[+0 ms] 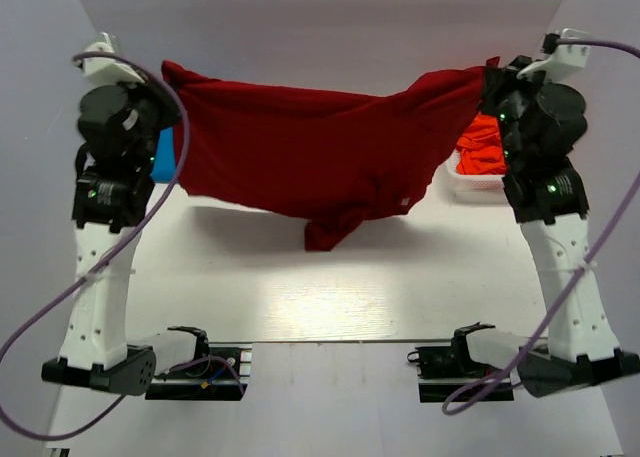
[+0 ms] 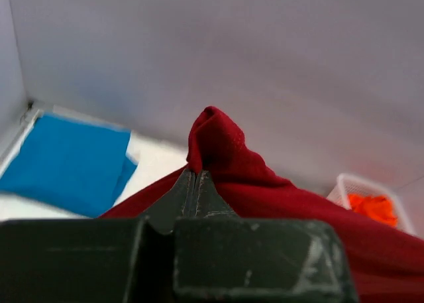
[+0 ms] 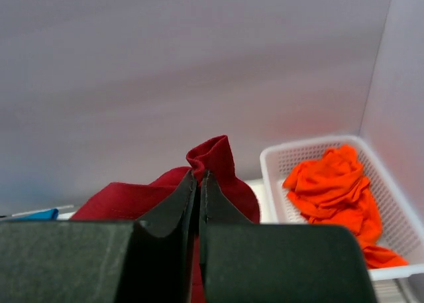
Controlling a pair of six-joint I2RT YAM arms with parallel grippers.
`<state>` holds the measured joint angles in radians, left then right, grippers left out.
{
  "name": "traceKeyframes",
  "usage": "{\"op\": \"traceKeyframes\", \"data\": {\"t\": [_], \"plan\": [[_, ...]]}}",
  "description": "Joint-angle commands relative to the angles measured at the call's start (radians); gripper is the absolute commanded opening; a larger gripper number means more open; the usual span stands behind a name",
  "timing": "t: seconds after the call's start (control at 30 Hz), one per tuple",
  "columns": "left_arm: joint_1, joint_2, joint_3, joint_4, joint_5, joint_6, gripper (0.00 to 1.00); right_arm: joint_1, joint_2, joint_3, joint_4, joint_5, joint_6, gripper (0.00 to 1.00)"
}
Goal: Fold and stack the t-shirts
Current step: Flatten out the tshirt
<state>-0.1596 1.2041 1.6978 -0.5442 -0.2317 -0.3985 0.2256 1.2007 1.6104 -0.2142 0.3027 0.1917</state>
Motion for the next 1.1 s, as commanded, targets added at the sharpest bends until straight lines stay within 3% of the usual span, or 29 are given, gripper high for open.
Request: {"op": "traceKeyframes", "data": {"t": [0.0,0.33,0.7,1.07], "plan": [[0.005,-0.046,0.112,0.000,0.025,0.064,0.00,-0.003,-0.090,0.072,0.038,-0.007,-0.075,0.00],[0.014,-0.057,0.436,-0.105,0.135,0.124,0.00,-0.002,-0.242,0.218,0.013,-0.019,-0.129,0.00],[0.014,-0.221,0.456,-0.094,0.331,0.101,0.00,-0.005,-0.394,0.324,0.006,0.019,-0.231,0.00],[0.014,-0.302,0.477,-0.083,0.384,0.081,0.00,-0.003,-0.471,0.333,-0.005,0.012,-0.242,0.00]]}}
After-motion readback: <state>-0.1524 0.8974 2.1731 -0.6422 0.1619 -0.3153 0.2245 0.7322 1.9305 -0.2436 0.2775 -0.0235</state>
